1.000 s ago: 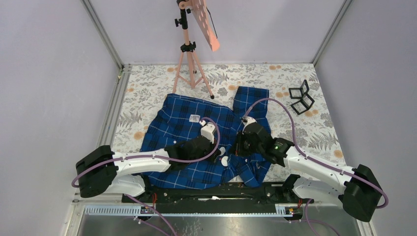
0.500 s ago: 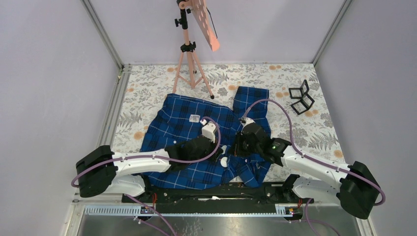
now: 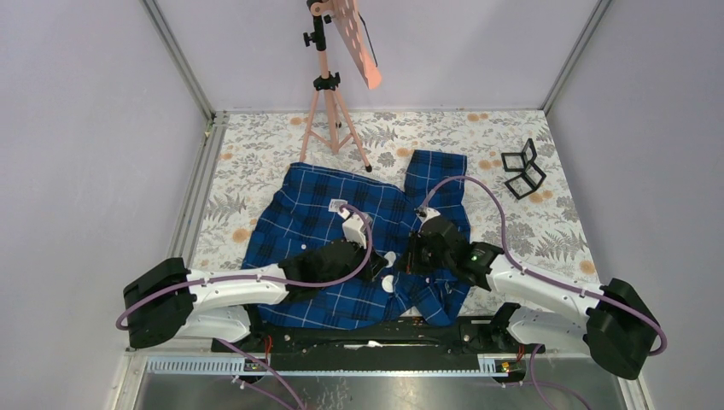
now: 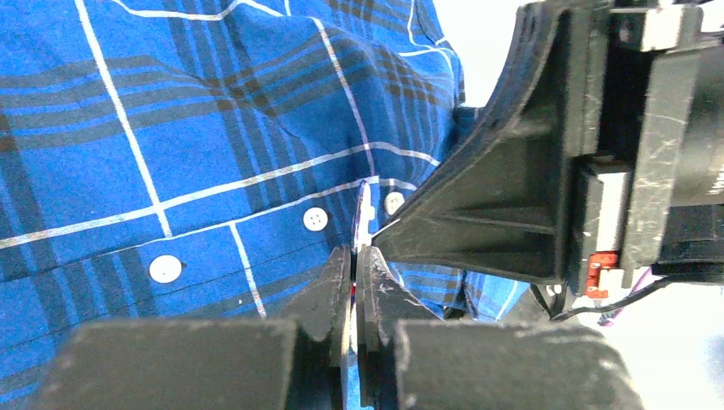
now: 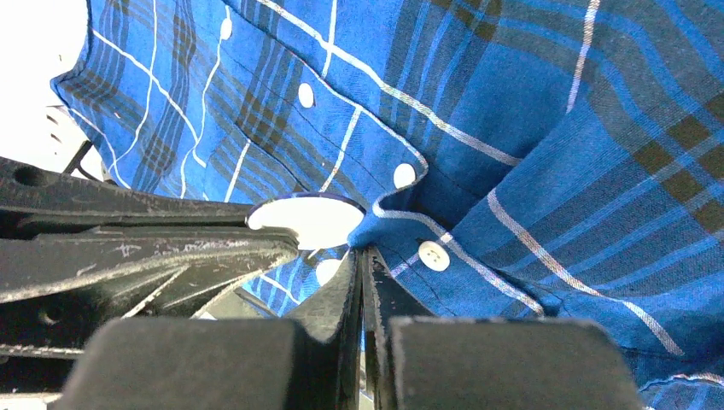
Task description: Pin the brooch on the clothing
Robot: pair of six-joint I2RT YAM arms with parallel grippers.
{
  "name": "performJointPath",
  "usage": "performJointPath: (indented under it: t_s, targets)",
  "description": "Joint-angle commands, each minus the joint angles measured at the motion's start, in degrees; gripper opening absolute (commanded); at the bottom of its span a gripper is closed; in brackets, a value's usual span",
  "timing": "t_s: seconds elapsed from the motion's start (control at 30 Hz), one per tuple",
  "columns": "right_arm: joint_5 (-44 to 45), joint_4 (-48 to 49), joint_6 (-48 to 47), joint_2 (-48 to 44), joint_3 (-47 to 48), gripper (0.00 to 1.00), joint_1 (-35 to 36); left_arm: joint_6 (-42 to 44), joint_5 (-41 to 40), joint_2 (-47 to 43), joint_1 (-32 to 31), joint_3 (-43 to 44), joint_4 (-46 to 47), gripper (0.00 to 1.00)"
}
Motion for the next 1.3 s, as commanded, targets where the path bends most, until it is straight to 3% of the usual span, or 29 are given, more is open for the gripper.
performJointPath:
  t_s: [0.0,0.6,1.27]
  targets:
    - [1.8,1.03,0.56,-3.65,-0.62,0.0,0.57,-0.01,-3.38,-1.8,-0.12,0.54,-0.43,0.0]
    - [3.67,2.79,0.66,-11.64,-1.86,0.0,0.59,2.8,-1.38,1.88,-0.27,3.66,-3.82,0.0]
    - [1.17,8.08,1.91,-5.31,-3.58,0.0,0.56,4.63,2.46,-0.3,-0.82,0.16,5.77,0.0]
